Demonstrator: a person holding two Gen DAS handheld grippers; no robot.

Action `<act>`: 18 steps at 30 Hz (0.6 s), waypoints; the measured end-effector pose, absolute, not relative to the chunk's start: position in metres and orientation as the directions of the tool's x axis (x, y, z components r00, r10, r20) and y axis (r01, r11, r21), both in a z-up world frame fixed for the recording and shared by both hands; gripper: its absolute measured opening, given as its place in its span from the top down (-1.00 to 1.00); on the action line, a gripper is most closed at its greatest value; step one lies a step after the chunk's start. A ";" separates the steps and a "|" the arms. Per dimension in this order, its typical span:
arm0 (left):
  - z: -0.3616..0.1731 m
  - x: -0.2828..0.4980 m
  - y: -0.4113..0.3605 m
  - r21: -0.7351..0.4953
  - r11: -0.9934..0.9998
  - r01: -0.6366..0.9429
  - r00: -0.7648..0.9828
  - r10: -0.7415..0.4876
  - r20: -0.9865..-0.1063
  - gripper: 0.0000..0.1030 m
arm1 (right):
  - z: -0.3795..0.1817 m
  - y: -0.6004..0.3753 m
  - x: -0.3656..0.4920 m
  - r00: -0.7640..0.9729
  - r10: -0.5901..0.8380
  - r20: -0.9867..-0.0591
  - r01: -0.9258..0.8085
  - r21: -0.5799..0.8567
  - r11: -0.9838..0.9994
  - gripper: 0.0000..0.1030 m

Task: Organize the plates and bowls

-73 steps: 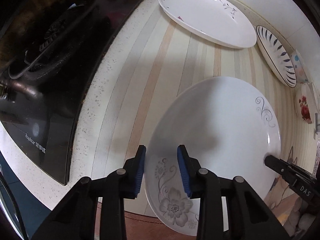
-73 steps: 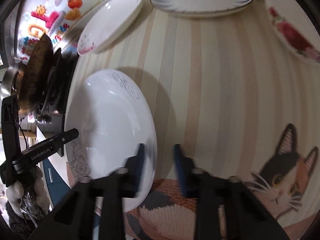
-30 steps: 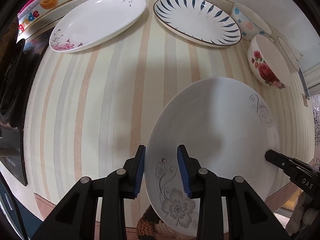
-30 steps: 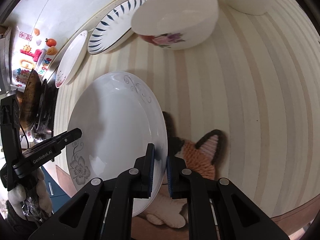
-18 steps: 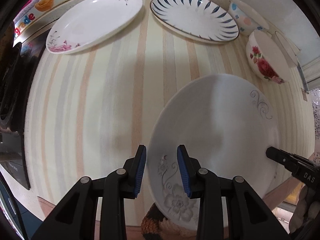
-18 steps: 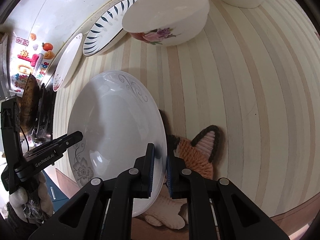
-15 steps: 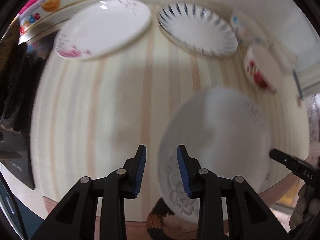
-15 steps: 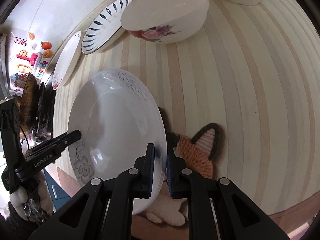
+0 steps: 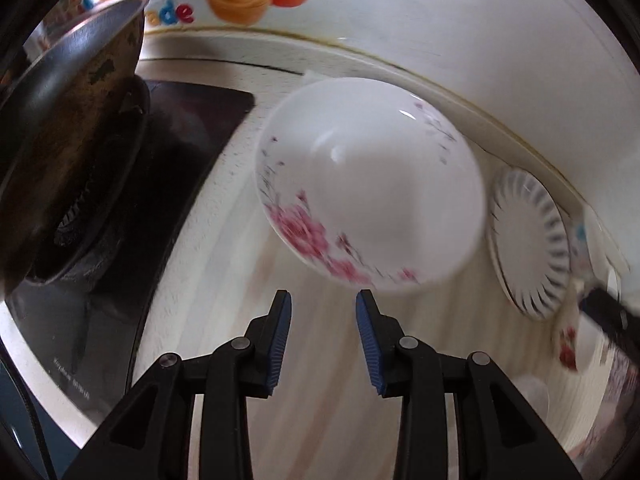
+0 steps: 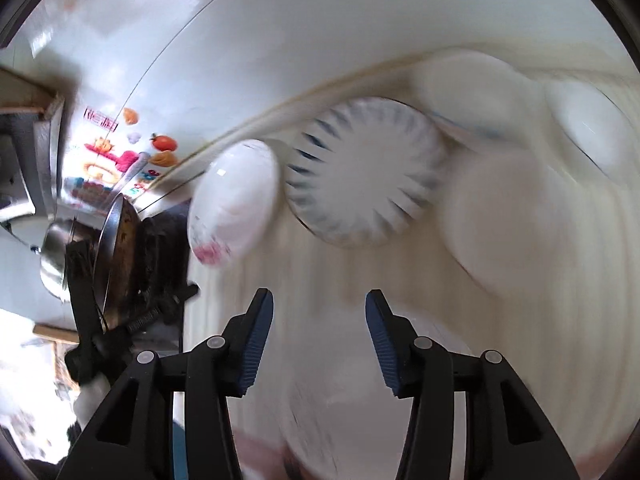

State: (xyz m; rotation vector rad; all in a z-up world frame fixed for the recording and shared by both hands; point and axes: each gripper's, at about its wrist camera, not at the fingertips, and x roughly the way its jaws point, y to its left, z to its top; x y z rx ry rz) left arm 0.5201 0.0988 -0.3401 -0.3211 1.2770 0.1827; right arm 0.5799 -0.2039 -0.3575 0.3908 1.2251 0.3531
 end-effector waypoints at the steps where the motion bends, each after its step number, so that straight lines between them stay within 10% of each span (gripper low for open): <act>1: -0.344 0.525 0.104 -0.133 0.938 -0.321 0.281 -0.040 -0.959 0.40 | -0.361 -0.188 0.602 0.293 0.461 -0.837 -0.083 0.458 0.885 0.00; 13: -0.393 0.569 0.132 -0.159 0.912 -0.379 0.241 -0.069 -0.968 0.40 | -0.423 -0.081 0.768 0.245 0.392 -0.887 -0.260 0.329 0.908 0.02; 18: -0.400 0.572 0.144 -0.197 0.897 -0.395 0.279 -0.088 -0.956 0.43 | -0.451 -0.066 0.786 0.190 0.393 -0.900 -0.285 0.332 0.899 0.37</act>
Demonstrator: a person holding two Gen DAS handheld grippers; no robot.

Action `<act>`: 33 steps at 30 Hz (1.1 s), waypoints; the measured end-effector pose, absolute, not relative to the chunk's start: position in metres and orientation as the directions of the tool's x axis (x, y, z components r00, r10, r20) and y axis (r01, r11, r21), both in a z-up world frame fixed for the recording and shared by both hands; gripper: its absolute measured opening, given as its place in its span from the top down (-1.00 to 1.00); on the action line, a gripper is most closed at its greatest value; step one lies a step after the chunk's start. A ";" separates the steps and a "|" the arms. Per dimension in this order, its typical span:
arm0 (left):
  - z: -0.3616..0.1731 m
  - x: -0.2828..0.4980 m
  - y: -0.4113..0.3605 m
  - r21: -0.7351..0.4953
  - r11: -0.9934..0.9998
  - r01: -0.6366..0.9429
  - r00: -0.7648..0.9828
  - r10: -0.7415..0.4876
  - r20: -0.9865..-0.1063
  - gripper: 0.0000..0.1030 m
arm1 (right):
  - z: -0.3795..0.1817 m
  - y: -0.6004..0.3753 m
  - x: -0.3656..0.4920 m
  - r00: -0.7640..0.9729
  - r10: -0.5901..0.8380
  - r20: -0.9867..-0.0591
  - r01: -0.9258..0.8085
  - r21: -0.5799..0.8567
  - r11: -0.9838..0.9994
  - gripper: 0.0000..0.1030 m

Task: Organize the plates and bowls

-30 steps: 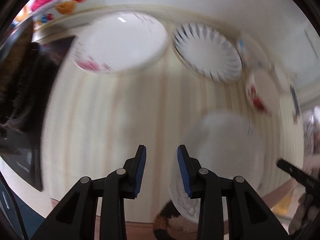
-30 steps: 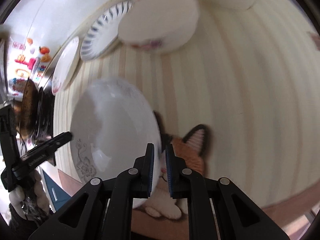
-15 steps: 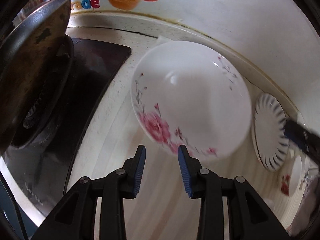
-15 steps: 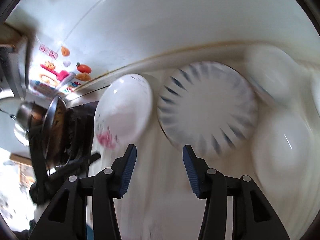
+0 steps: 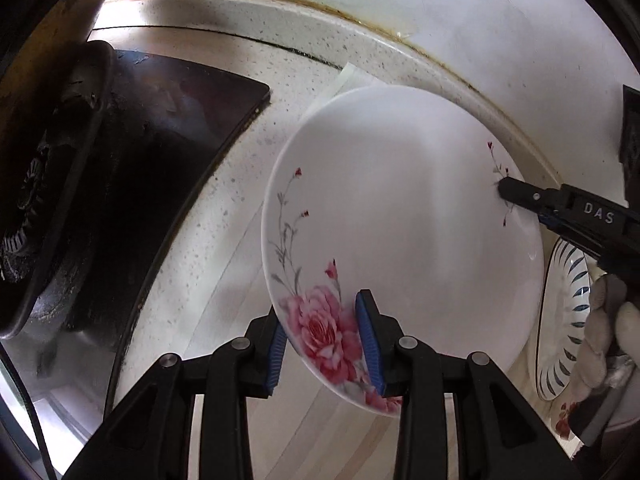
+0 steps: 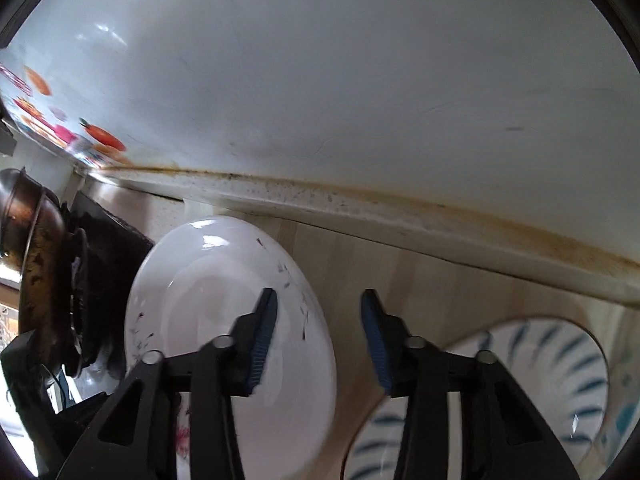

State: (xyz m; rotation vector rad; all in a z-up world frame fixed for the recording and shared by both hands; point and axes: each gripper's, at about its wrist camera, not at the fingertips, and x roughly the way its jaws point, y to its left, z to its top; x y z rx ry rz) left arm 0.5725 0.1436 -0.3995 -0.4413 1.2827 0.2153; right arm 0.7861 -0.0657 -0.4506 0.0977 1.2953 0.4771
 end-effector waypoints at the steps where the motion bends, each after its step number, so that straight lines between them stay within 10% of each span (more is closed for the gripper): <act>1: -0.400 0.572 0.145 -0.201 0.896 -0.396 0.287 -0.087 -0.954 0.45 | -0.456 -0.062 0.789 0.174 0.411 -0.895 -0.297 0.351 0.888 0.54; 33: -0.318 0.493 0.077 -0.218 0.956 -0.196 0.378 -0.131 -0.917 0.48 | -0.377 -0.175 0.629 0.260 0.502 -0.825 -0.241 0.449 0.861 0.72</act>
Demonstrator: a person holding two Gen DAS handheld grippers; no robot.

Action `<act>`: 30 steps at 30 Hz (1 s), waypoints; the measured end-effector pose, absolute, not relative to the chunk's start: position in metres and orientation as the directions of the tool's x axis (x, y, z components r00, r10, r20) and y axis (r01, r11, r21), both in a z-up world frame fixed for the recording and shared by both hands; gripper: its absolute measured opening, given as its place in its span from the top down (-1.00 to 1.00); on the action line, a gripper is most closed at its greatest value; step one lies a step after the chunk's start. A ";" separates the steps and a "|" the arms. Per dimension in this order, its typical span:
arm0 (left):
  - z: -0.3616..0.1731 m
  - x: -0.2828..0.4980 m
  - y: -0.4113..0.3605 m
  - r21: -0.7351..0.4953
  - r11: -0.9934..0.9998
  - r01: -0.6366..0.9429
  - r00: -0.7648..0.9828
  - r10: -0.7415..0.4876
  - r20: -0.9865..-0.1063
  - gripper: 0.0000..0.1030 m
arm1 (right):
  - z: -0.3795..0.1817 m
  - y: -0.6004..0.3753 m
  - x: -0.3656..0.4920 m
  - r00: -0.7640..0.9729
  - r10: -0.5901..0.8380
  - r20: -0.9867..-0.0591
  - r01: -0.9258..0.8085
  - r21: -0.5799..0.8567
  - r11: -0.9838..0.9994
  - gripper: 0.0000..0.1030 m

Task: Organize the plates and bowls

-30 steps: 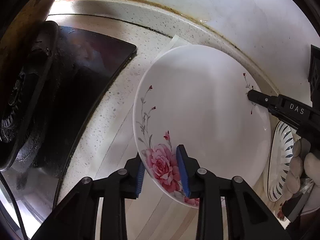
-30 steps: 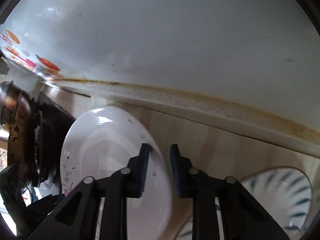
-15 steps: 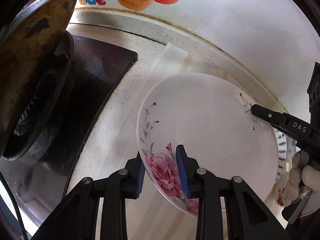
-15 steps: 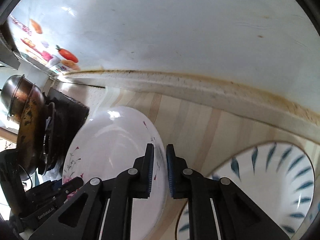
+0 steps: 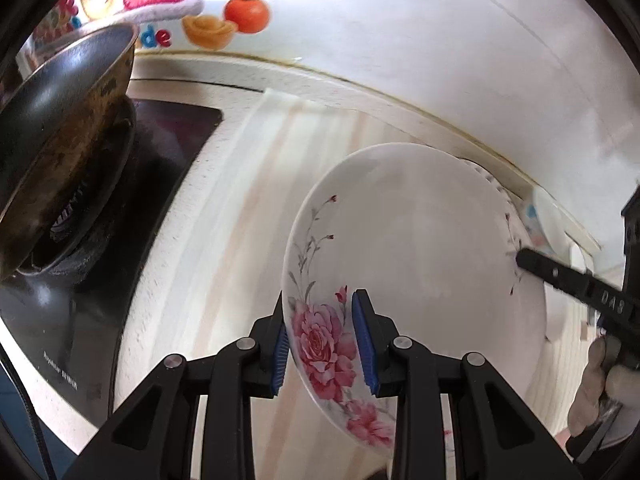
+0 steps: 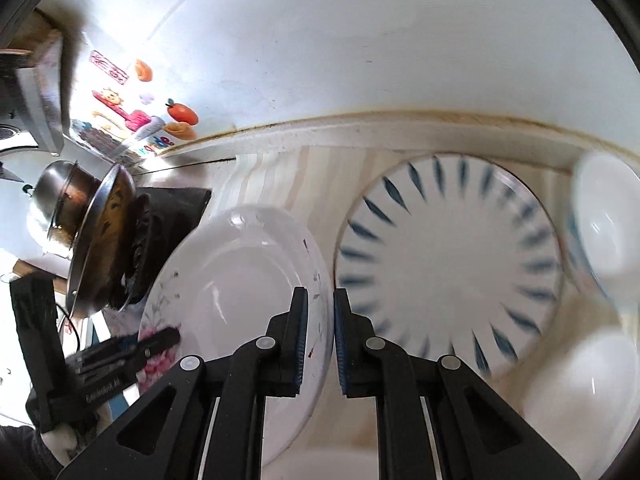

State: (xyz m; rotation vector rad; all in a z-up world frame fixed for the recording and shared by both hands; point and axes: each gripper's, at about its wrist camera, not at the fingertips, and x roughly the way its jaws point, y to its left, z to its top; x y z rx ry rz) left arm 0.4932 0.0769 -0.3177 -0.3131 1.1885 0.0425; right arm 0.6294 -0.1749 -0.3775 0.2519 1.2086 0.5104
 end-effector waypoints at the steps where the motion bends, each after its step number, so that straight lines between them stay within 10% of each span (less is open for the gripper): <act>1: -0.314 0.489 0.070 -0.217 0.959 -0.182 0.377 -0.136 -0.916 0.48 | -0.373 -0.186 0.615 0.268 0.508 -0.819 -0.228 0.458 0.859 0.72; 30: -0.374 0.422 -0.049 -0.079 0.996 0.034 0.194 -0.084 -0.977 0.48 | -0.436 -0.330 0.428 0.218 0.469 -0.856 0.015 0.483 0.875 0.73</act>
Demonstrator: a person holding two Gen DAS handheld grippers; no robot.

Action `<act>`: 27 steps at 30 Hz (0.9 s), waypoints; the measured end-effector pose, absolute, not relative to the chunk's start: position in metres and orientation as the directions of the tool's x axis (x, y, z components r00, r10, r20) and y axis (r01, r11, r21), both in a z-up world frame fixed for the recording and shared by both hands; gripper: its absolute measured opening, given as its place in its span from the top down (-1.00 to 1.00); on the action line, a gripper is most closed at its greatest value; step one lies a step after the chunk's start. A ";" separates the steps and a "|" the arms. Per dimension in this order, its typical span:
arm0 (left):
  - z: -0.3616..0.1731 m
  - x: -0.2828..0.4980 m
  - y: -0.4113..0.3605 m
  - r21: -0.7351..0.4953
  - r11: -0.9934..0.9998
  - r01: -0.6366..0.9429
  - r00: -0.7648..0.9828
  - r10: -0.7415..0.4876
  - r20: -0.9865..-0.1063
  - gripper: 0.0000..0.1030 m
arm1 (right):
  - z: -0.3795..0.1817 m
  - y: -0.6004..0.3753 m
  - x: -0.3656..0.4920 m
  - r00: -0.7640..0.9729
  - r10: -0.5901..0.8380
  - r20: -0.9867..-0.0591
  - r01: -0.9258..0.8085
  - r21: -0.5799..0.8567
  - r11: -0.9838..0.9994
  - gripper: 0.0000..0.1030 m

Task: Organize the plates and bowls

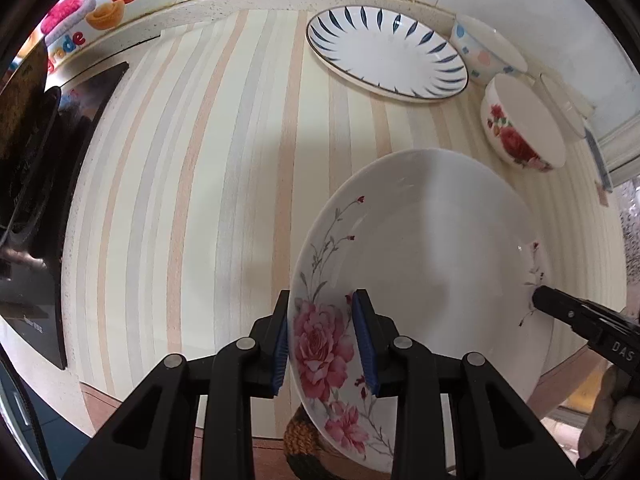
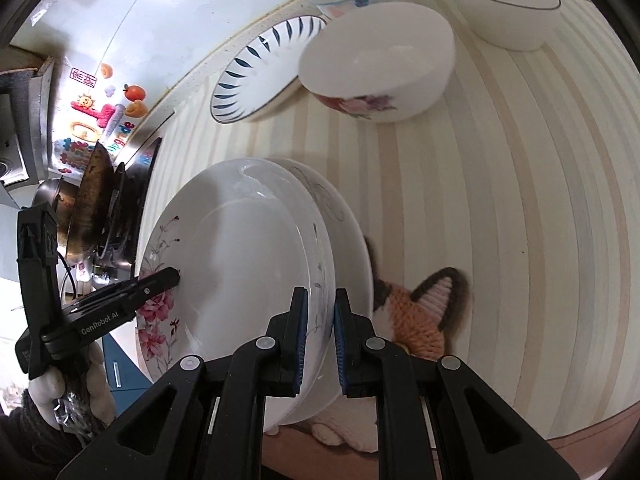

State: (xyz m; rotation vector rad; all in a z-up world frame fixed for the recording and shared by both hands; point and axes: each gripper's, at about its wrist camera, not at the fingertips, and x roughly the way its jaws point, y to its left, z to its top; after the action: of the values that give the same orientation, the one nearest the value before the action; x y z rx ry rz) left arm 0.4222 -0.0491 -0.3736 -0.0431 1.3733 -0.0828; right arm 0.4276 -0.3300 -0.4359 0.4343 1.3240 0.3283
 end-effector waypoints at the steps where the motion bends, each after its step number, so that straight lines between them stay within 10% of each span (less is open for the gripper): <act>1: -0.376 0.422 -0.049 -0.076 0.997 0.032 0.188 -0.080 -0.979 0.48 | -0.437 -0.330 0.427 0.216 0.468 -0.857 0.016 0.482 0.876 0.72; 27: -0.382 0.424 -0.058 -0.035 0.997 0.070 0.160 -0.046 -0.986 0.48 | -0.428 -0.314 0.438 0.159 0.386 -0.909 -0.001 0.391 0.920 0.68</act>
State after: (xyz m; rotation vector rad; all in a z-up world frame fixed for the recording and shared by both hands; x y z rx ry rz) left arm 0.4240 -0.0577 -0.3821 0.0201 1.4072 -0.0826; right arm 0.4376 -0.3144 -0.4279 0.3317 1.3901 0.2841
